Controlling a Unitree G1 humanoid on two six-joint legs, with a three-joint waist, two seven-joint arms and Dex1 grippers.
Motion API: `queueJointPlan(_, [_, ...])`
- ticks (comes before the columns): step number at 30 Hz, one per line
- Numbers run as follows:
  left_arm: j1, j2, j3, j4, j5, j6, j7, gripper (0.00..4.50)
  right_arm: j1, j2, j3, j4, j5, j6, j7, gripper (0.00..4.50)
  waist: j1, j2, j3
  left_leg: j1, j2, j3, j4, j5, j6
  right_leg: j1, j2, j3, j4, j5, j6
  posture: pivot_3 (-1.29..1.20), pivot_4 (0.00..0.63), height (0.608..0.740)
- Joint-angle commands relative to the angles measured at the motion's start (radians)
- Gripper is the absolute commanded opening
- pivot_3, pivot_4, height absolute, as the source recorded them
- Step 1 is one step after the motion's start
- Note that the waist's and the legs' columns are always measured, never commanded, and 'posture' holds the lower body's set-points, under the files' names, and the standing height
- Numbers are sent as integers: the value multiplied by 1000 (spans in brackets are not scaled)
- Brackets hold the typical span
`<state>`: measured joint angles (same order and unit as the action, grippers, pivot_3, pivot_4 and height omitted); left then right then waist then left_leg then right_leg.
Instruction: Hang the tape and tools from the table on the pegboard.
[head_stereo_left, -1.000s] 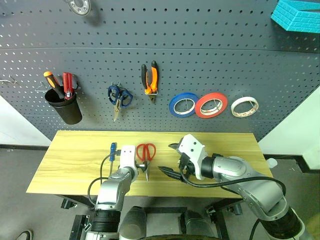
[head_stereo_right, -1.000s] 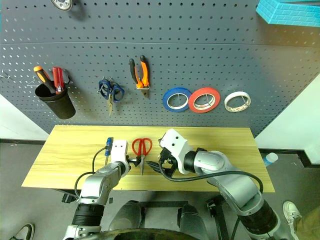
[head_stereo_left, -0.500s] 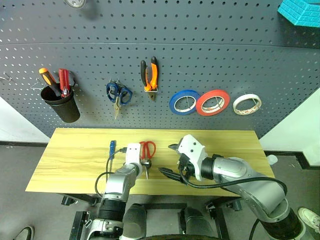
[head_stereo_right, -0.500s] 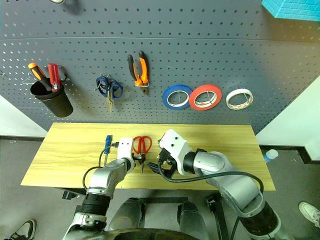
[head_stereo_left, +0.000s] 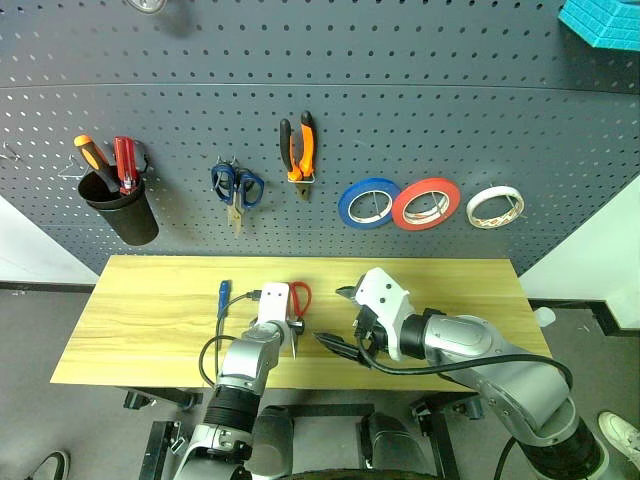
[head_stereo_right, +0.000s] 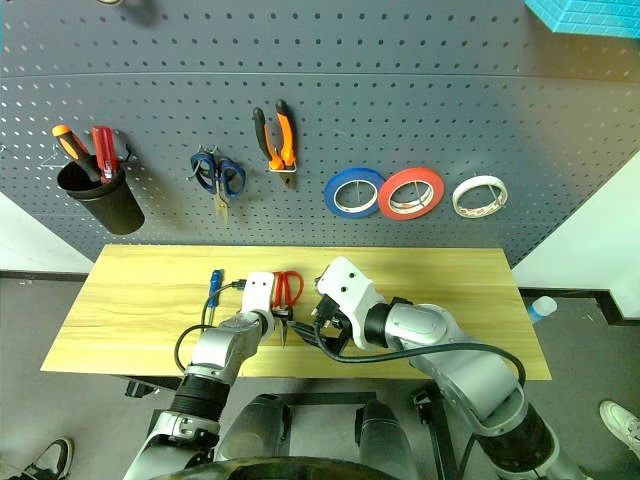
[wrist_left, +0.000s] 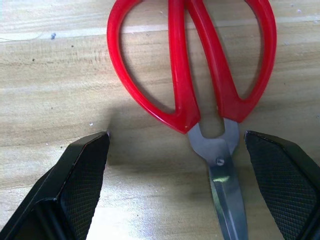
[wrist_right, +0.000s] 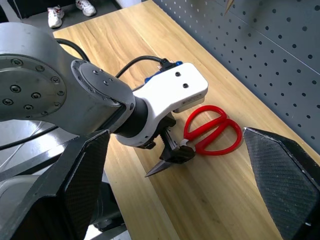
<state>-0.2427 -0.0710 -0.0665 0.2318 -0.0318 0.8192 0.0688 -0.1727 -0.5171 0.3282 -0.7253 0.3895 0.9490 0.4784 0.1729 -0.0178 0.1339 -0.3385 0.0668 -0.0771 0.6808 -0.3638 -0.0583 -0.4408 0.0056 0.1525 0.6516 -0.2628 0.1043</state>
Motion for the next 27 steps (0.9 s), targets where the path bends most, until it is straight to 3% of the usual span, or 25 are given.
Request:
queueJointPlan(1, [12, -43, -10, 39, -3, 14, 4, 4500, -18, 13, -11, -54, 13, -5, -4, 4454, 0, 0, 0, 0, 0, 0, 0, 0, 0, 0, 0, 0, 0, 0, 0, 267, 136, 687])
queueJointPlan(27, [26, -36, -66, 63, 34, 111, 9, 4500, -39, 35, -5, -60, 17, -8, -23, 4454, -1, 4, 2, 0, 0, 0, -1, 0, 0, 0, 0, 0, -2, 0, 0, 271, 145, 687])
